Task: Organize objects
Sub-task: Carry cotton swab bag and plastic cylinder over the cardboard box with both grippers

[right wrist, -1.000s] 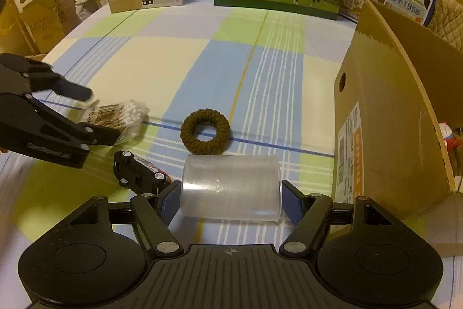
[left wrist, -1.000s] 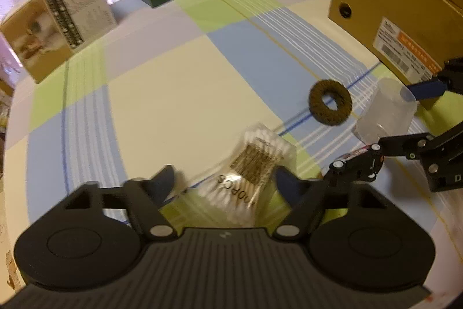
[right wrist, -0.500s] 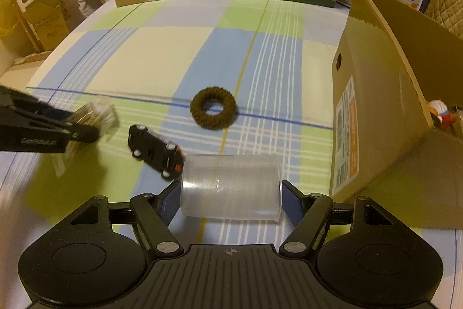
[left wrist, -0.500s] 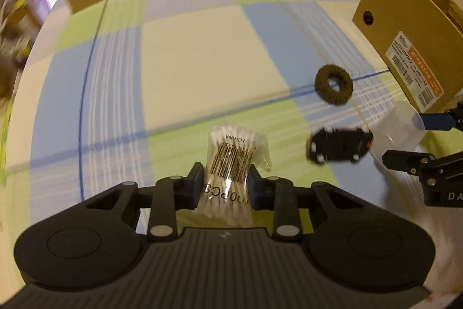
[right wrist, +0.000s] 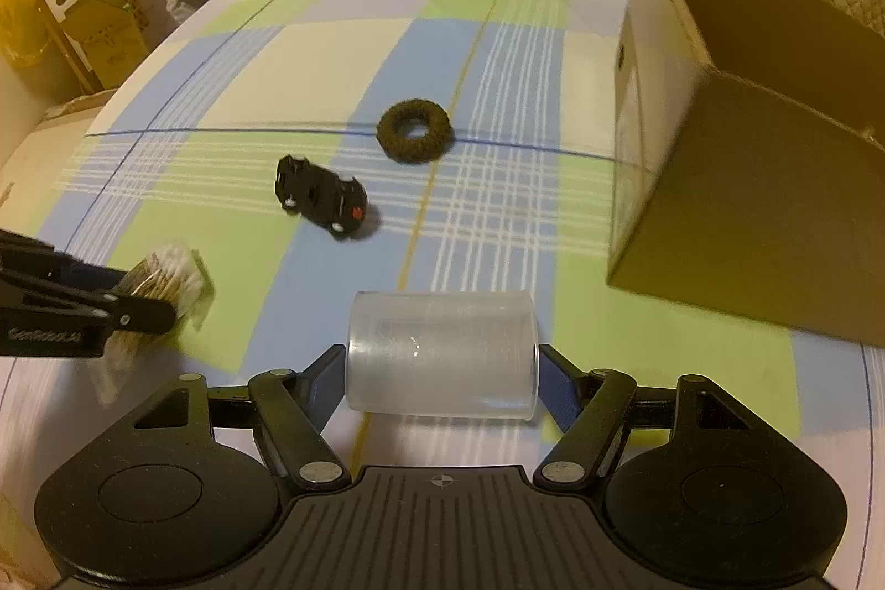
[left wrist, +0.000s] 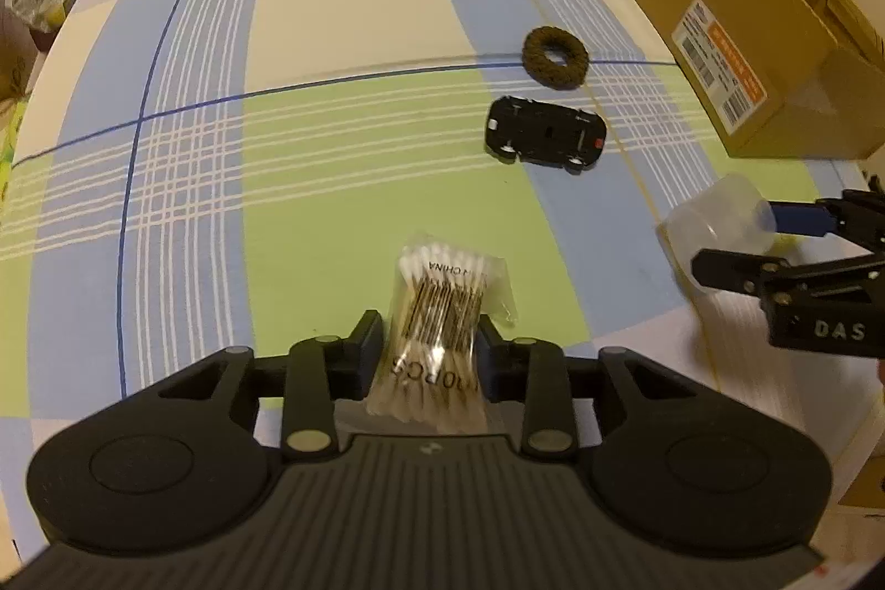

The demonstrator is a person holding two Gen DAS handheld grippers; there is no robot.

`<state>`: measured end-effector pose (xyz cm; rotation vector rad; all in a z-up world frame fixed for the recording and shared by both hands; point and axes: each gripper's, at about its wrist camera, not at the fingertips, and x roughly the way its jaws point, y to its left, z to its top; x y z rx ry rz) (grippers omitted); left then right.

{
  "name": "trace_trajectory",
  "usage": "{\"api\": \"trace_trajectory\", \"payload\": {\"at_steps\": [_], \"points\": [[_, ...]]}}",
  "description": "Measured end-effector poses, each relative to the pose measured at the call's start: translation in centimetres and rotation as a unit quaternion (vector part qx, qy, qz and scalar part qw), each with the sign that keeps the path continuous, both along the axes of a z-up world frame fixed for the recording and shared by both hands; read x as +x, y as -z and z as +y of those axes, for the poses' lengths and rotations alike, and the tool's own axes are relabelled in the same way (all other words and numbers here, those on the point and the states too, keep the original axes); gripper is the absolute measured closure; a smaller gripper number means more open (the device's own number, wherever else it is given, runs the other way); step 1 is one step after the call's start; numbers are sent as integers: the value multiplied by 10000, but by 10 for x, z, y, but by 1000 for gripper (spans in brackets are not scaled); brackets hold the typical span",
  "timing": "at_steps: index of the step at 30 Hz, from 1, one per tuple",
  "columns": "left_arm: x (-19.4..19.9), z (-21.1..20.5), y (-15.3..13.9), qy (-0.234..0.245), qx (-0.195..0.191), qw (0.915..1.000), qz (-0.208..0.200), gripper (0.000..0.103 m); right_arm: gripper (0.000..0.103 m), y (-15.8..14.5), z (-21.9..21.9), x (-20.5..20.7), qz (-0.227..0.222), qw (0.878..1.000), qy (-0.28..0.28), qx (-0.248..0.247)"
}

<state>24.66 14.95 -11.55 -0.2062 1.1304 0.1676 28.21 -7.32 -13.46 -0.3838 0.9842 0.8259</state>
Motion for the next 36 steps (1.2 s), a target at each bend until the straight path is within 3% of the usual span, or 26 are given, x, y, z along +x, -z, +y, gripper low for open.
{"api": "trace_trajectory", "payload": {"at_steps": [5, 8, 10, 21, 36], "points": [[4, -11, 1, 38, 178, 9998, 25, 68, 34, -2, -18, -3, 25, 9999, 104, 3], [4, -20, 1, 60, 298, 9995, 49, 70, 34, -4, -31, -4, 32, 9998, 188, 0], [4, -27, 1, 76, 285, 9996, 49, 78, 34, -5, -39, -3, 47, 9997, 239, 1], [7, -64, -6, 179, 129, 9997, 63, 82, 34, -20, -79, 9, 21, 9992, 366, 160], [39, -133, -78, 567, -16, 9945, -886, 82, 34, -85, -158, 56, -205, 9940, 765, 760]]}}
